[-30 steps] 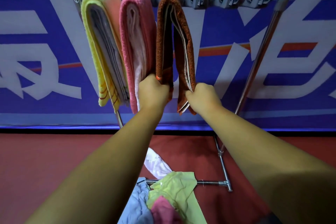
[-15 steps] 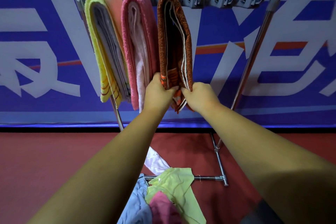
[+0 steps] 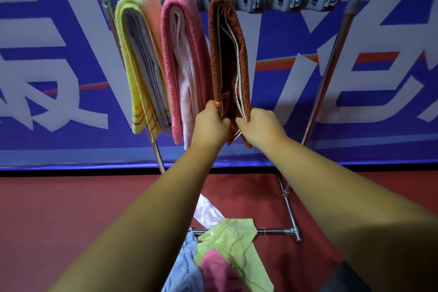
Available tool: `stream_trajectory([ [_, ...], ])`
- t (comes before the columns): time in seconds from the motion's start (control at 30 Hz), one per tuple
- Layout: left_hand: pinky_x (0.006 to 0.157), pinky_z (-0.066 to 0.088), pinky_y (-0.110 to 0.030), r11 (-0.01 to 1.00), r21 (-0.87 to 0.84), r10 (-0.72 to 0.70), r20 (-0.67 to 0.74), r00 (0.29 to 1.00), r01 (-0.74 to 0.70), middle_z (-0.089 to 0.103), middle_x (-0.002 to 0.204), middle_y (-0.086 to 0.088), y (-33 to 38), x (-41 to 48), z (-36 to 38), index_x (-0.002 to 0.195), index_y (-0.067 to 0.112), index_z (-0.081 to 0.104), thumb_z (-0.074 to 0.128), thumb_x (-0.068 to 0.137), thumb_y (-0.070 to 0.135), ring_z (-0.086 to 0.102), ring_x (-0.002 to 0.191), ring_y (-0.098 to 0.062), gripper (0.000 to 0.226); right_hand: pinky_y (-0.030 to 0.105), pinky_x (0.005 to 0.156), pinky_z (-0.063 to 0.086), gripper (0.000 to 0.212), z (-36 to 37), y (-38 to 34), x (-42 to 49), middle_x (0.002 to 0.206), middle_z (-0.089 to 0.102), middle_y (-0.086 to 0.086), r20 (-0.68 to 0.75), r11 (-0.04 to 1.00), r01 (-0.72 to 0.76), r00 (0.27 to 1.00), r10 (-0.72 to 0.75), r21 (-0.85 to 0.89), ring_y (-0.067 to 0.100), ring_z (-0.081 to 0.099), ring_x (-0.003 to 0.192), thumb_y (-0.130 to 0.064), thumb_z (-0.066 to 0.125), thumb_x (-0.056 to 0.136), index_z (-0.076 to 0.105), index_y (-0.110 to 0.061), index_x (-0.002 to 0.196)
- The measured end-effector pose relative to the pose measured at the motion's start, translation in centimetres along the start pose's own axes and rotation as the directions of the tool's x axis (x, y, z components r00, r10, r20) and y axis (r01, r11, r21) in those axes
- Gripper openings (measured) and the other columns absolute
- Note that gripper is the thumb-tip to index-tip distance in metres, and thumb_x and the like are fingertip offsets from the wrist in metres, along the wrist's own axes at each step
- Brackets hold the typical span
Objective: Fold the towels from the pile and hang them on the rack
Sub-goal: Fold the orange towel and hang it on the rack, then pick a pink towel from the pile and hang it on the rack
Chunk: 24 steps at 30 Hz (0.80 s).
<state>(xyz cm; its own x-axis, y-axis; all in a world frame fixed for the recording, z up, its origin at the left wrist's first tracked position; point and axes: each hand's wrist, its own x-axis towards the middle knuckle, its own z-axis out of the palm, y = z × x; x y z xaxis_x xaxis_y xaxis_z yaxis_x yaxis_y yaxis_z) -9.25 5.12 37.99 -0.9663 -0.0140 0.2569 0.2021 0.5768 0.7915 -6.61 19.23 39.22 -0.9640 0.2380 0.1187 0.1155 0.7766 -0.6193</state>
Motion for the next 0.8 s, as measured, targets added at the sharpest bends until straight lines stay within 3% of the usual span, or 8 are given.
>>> stream_trajectory([
  [0.1,0.069,0.042,-0.026,0.998,0.020,-0.053,0.019,0.998,0.053,0.076,0.105,-0.010,-1.7,-0.8,0.6,0.120,0.009,0.060,0.070,0.091,0.021,0.070,0.097,-0.031,0.033,0.042,0.074,0.063,0.018,1.2,0.5,-0.6,0.082,0.074,-0.001,0.075,1.000,0.022,0.997,-0.021,-0.017,0.024,0.072,0.078,-0.046,0.065,0.093,0.069,-0.029,0.099],
  [0.23,0.077,0.044,-0.027,0.993,0.095,-0.086,0.093,0.992,0.077,0.077,0.114,-0.009,-6.0,-1.6,1.8,0.123,0.012,0.064,0.074,0.091,0.023,0.070,0.110,-0.031,0.036,0.043,0.082,0.060,0.028,3.8,2.8,-1.5,0.107,0.072,0.001,0.184,0.994,0.000,0.983,0.020,-0.109,0.031,0.069,0.096,-0.045,0.073,0.089,0.061,-0.028,0.108],
  [0.33,0.089,0.053,-0.030,0.982,0.152,-0.143,0.194,0.970,0.114,0.079,0.111,-0.003,-9.7,-2.6,3.0,0.125,0.013,0.067,0.073,0.090,0.021,0.071,0.111,-0.024,0.036,0.045,0.095,0.058,0.039,7.1,5.6,-1.8,0.123,0.073,0.005,0.261,0.992,-0.043,0.963,0.073,-0.119,0.033,0.068,0.115,-0.033,0.074,0.088,0.062,-0.020,0.123],
  [0.4,0.088,0.052,-0.029,0.967,0.215,-0.187,0.252,0.950,0.133,0.080,0.105,-0.004,-12.5,-3.3,4.1,0.119,0.014,0.070,0.070,0.090,0.021,0.072,0.107,-0.025,0.029,0.040,0.102,0.056,0.049,9.7,7.7,-2.0,0.128,0.074,0.005,0.298,0.989,-0.085,0.947,0.117,-0.120,0.029,0.067,0.123,-0.031,0.074,0.088,0.064,-0.020,0.135],
  [0.5,0.093,0.058,-0.035,0.947,0.260,-0.279,0.365,0.888,0.190,0.081,0.100,-0.008,-17.0,-5.2,6.0,0.109,0.013,0.074,0.072,0.083,0.022,0.076,0.097,-0.027,0.028,0.037,0.102,0.055,0.036,13.4,10.6,-3.4,0.125,0.076,0.008,0.358,0.980,-0.153,0.914,0.190,-0.129,0.029,0.069,0.119,-0.027,0.073,0.091,0.074,-0.017,0.126],
  [0.6,0.094,0.059,-0.040,0.913,0.334,-0.377,0.480,0.792,0.233,0.081,0.101,-0.012,-22.2,-7.8,8.4,0.111,0.010,0.075,0.074,0.083,0.022,0.077,0.099,-0.027,0.031,0.036,0.096,0.056,0.026,18.0,13.8,-5.2,0.116,0.078,0.014,0.483,0.960,-0.203,0.832,0.273,-0.193,0.034,0.071,0.111,-0.024,0.068,0.097,0.079,-0.008,0.114],
  [0.7,0.089,0.061,-0.043,0.873,0.410,-0.470,0.555,0.687,0.266,0.079,0.100,-0.020,-26.3,-10.7,10.3,0.111,0.000,0.075,0.069,0.091,0.011,0.077,0.097,-0.035,0.024,0.034,0.073,0.057,0.029,22.7,17.4,-7.3,0.104,0.080,0.022,0.614,0.923,-0.279,0.690,0.384,-0.264,0.036,0.076,0.091,-0.021,0.061,0.097,0.079,0.001,0.103],
  [0.8,0.086,0.060,-0.040,0.830,0.510,-0.529,0.588,0.612,0.226,0.077,0.099,-0.021,-29.8,-13.3,12.3,0.098,-0.004,0.074,0.063,0.092,0.016,0.074,0.096,-0.037,0.023,0.036,0.077,0.058,0.028,26.6,20.6,-10.0,0.108,0.081,0.014,0.678,0.864,-0.364,0.538,0.501,-0.349,0.031,0.080,0.097,-0.021,0.056,0.098,0.075,-0.004,0.111],
])
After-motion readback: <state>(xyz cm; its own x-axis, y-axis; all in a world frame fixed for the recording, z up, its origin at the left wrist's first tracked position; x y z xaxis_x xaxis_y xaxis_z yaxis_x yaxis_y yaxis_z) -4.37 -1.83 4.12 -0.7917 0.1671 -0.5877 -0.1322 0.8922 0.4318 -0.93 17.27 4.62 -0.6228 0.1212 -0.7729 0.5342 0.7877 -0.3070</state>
